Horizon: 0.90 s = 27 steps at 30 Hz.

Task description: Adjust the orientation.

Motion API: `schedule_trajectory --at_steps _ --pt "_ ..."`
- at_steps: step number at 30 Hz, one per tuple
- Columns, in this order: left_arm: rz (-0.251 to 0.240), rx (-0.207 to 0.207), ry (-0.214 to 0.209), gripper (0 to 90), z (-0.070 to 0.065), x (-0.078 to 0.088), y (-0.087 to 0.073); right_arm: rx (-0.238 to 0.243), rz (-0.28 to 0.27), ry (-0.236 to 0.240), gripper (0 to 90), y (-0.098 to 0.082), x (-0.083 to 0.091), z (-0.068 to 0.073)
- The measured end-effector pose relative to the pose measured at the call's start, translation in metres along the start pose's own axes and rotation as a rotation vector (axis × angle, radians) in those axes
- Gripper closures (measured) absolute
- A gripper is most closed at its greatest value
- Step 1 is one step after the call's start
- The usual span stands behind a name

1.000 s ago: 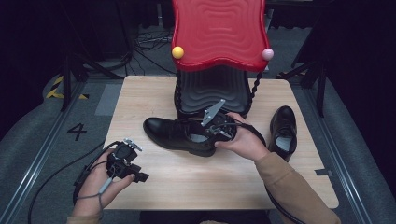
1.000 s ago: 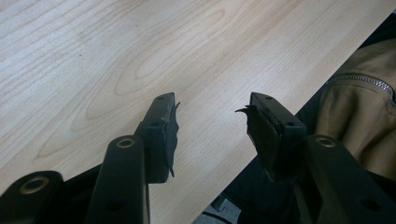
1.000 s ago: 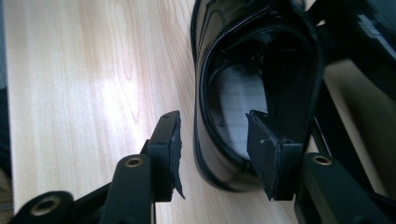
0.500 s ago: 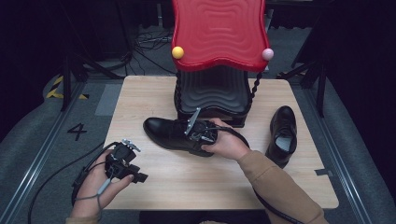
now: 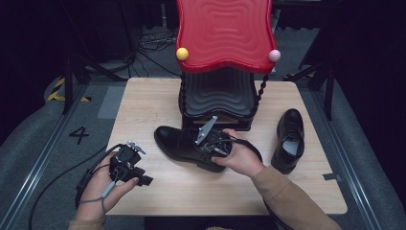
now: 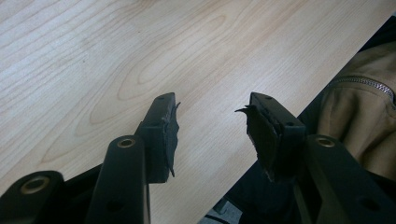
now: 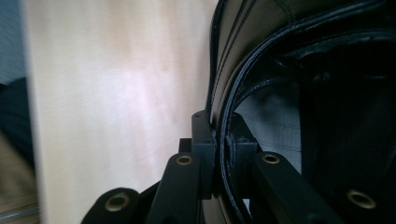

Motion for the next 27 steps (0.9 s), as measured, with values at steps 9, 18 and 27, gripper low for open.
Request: schedule_trajectory --at_steps 9,18,27 --pt "0.016 -0.030 0.002 53.4 -0.003 -0.002 0.013 -0.134 -0.006 -0.048 84.6 -0.062 0.024 0.017" --pt "0.017 -0.071 0.002 53.4 -0.007 -0.002 0.027 -0.237 0.082 -0.125 84.0 -0.089 0.022 0.018" --pt "0.026 -0.084 -0.001 53.8 -0.008 -0.003 0.034 -0.217 0.125 -0.091 82.6 -0.084 0.007 0.036"
Point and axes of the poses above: each handheld gripper's, and its own axes: x roughly backward along the jaws, y roughly out of its top, z roughly to its left, the point moved 9 cm from there along -x, roughly forward along the jaws, and after that the axes turned 15 degrees about z, right-handed, at the moved point
